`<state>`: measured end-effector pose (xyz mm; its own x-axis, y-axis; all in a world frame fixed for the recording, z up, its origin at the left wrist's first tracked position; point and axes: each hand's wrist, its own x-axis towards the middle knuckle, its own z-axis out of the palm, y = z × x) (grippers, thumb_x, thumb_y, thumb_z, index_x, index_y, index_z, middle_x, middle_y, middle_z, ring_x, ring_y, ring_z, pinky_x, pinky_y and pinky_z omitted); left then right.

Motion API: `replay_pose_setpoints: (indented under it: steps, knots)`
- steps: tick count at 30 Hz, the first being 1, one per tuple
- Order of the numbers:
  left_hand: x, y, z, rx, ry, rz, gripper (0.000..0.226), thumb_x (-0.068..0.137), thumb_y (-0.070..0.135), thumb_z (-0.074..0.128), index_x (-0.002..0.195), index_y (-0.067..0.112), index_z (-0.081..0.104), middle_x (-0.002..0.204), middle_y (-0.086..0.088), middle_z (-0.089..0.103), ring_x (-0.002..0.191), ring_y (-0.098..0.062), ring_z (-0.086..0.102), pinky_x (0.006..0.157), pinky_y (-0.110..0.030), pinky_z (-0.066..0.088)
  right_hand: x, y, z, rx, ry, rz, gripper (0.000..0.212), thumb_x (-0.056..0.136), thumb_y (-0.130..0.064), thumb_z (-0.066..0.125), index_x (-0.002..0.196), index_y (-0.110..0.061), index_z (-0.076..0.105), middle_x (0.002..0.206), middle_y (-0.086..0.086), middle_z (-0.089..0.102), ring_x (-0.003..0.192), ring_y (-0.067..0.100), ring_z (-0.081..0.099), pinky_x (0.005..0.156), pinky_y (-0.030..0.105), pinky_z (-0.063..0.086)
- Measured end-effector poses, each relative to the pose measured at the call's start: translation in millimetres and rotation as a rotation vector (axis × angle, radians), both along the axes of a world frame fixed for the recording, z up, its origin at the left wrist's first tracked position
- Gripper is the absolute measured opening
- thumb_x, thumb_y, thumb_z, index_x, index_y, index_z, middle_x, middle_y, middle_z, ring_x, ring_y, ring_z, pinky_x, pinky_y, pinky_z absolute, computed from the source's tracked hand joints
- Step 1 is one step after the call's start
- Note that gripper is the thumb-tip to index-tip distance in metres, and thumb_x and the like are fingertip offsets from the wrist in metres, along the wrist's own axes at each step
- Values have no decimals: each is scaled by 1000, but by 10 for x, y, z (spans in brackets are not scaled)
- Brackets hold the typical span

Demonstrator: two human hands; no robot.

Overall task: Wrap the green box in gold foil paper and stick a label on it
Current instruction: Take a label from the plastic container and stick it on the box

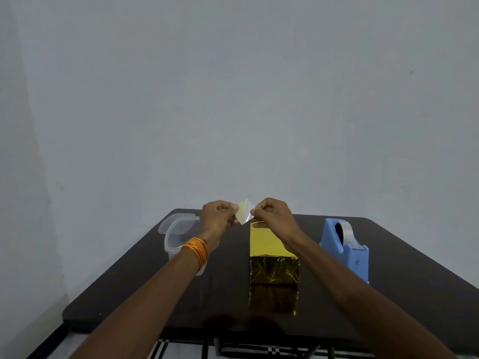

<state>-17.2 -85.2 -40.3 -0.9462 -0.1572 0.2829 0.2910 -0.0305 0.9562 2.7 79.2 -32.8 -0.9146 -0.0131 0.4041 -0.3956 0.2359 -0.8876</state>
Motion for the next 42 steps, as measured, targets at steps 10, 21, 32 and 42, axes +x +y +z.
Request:
replay_pose_setpoints:
  steps: [10,21,32,42]
  knots:
    - [-161,-205,-73,-516,185,305,4,90,7,67,86,5,68,93,-9,68,81,-28,69,61,-34,62,-77,278,-10,-38,19,-249,10,85,-9,69,81,-2,65,79,13,71,59,18,68,74,43,63]
    - [-282,-212,-213,-919,123,335,5,85,8,73,88,7,70,100,-14,71,94,-30,68,69,-30,59,-70,470,-27,-62,21,-384,12,87,-9,67,86,2,63,77,14,70,50,11,66,50,17,50]
    - [-199,-98,-308,-1231,57,209,13,85,2,64,97,1,67,98,-17,69,90,-32,67,79,-39,58,-80,434,-111,-52,-4,-342,10,88,-8,66,85,1,64,76,12,68,52,13,65,69,37,60]
    - [-77,20,-187,-1151,85,194,24,90,23,65,79,2,70,77,-13,72,74,-27,69,69,-32,57,-25,439,-113,-27,66,-336,9,89,-7,67,83,-1,63,78,11,68,60,17,67,56,20,55]
